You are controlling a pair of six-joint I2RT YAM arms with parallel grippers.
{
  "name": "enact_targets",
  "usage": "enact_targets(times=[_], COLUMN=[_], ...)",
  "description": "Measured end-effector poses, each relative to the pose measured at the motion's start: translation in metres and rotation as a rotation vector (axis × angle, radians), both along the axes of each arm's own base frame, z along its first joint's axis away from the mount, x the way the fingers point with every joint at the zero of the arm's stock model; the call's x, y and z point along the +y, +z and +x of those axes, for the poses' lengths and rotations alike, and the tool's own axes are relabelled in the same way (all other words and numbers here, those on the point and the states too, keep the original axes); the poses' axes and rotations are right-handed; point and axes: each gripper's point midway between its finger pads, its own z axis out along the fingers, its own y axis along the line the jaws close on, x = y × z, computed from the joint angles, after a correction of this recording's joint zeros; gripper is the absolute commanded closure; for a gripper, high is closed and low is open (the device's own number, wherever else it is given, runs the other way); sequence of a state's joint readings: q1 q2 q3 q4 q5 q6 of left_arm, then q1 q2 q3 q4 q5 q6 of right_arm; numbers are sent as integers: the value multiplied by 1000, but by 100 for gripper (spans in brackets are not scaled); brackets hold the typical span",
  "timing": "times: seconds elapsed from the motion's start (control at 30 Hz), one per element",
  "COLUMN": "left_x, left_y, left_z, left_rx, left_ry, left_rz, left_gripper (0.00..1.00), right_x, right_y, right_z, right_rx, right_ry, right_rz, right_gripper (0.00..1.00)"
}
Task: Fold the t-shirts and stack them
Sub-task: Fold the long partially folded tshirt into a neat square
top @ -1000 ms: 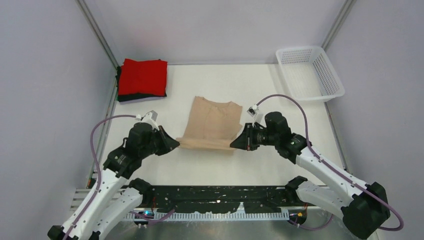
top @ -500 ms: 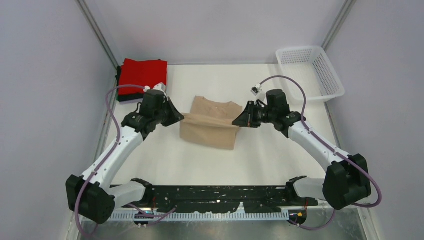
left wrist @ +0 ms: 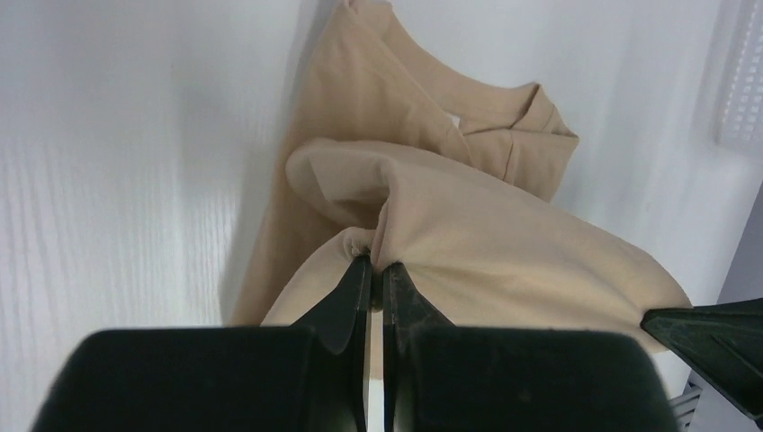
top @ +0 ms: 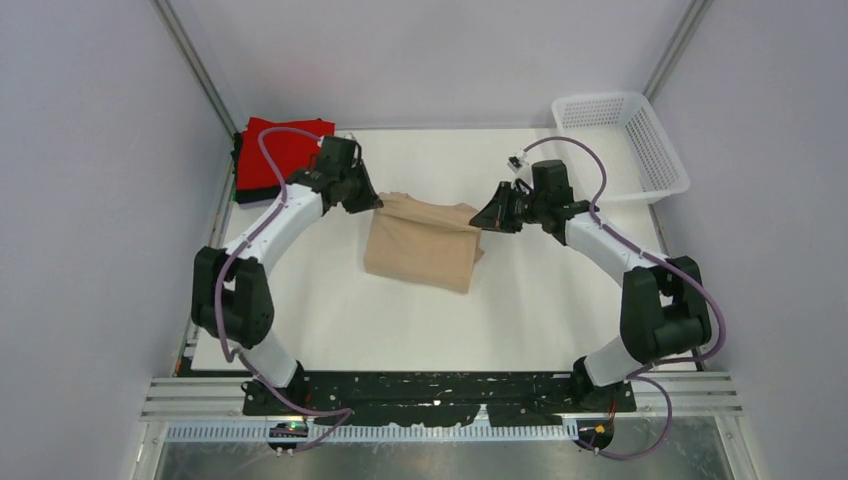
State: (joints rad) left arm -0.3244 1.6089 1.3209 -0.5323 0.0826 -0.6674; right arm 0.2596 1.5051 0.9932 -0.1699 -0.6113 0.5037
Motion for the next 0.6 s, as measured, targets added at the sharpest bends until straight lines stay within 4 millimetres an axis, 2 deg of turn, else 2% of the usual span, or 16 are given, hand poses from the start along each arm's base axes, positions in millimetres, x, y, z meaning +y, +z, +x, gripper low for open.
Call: enact_targets(times=[0.2,0.37,0.43,0.47,0.5,0.53,0.57,0.6], left_x=[-10,-15,-18,-18,-19,-19,-19,-17], left_y=[-26,-52,-62,-66,-70,-74,-77,-79], left_z=[42,63,71,76,80,84,88,90], left_rx=[66,124,149,158,167,175,180,184], left_ry=[-15,-15,-18,-18,-19,-20,-19,-19], left_rz=[17,30,31,29,27,27,31,35], left_gripper=[100,100,100,97,86,73,56,45], right_x=[-6,-10,-11,-12,-13,-14,-15,-16], right_y=[-34,-59,-64,-67,-69,-71,-72,-73], right_z=[30,48,57,62,68,72,77,81], right_rx=[53,106,115,116,119,121,120,123], right_ry=[-35,-71,-86,-94,-103,-111,-119,-129], right_rz=[0,12,20,24,29,34,36,39], right_gripper=[95,93,89,77,67,48,44,40])
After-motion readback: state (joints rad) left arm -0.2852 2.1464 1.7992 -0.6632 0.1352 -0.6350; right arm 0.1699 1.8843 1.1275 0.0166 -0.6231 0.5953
